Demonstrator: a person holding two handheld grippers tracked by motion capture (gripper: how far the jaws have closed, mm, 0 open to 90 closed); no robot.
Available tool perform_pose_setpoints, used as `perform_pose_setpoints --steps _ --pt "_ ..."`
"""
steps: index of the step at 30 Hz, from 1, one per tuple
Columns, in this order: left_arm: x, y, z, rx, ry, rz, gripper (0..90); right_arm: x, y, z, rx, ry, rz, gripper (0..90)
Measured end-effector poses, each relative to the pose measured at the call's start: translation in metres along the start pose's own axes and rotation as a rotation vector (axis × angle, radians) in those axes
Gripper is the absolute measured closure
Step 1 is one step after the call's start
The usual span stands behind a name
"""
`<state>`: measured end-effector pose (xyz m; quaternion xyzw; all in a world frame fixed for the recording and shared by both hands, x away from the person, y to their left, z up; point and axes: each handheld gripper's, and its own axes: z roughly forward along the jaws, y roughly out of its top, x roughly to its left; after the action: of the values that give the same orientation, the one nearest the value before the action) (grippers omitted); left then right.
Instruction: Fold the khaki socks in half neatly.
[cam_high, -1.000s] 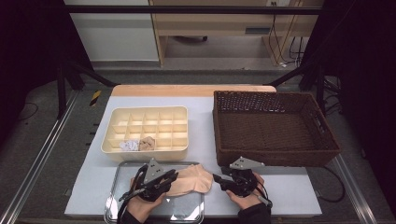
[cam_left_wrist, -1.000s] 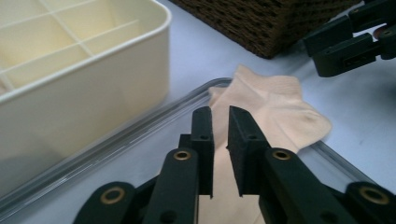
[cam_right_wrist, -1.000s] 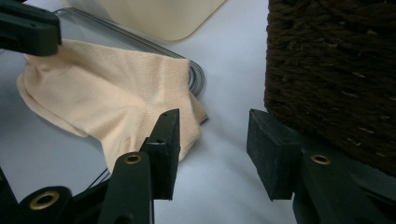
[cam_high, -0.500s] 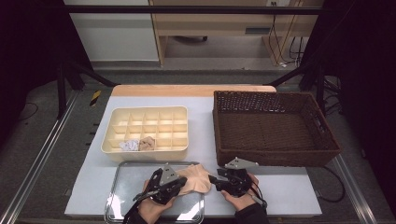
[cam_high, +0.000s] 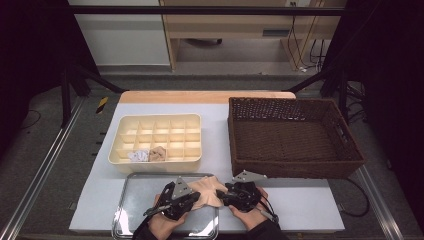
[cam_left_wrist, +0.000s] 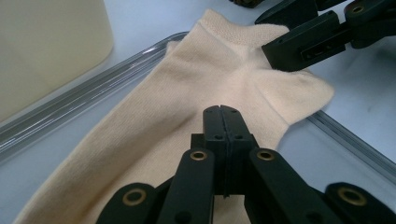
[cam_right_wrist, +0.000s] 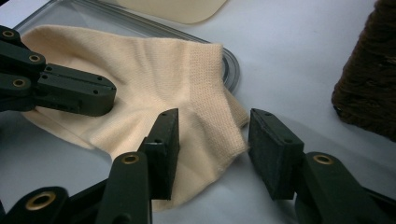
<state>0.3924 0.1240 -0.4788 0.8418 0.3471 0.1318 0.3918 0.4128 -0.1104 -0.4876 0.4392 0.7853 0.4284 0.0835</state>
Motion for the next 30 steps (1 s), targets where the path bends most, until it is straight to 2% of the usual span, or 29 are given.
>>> perform_pose_setpoints --steps 4,9,12,15,19,24,30 --pt "0.000 0.000 0.000 0.000 0.002 -0.002 89.4 0.004 0.000 0.001 0.005 -0.004 -0.003 62.0" --pt "0.000 0.000 0.000 0.001 0.001 -0.003 89.4 0.006 0.000 0.001 0.019 0.035 0.037 74.8" --pt "0.000 0.000 0.000 0.002 0.001 -0.004 89.4 0.006 0.001 0.000 0.027 0.053 0.043 82.0" --pt "0.000 0.000 0.000 0.002 0.002 -0.003 89.3 0.006 0.004 -0.001 0.034 0.057 0.045 84.0" --pt "0.000 0.001 0.000 0.004 0.002 -0.007 89.4 0.005 0.010 -0.010 0.004 0.079 0.046 84.6" --pt "-0.001 0.003 0.000 0.016 0.005 -0.016 89.3 0.011 0.018 -0.018 -0.032 0.104 0.009 85.1" --pt "0.001 0.005 -0.001 0.020 -0.002 -0.022 89.3 0.017 0.024 -0.023 -0.054 0.143 -0.006 85.2"
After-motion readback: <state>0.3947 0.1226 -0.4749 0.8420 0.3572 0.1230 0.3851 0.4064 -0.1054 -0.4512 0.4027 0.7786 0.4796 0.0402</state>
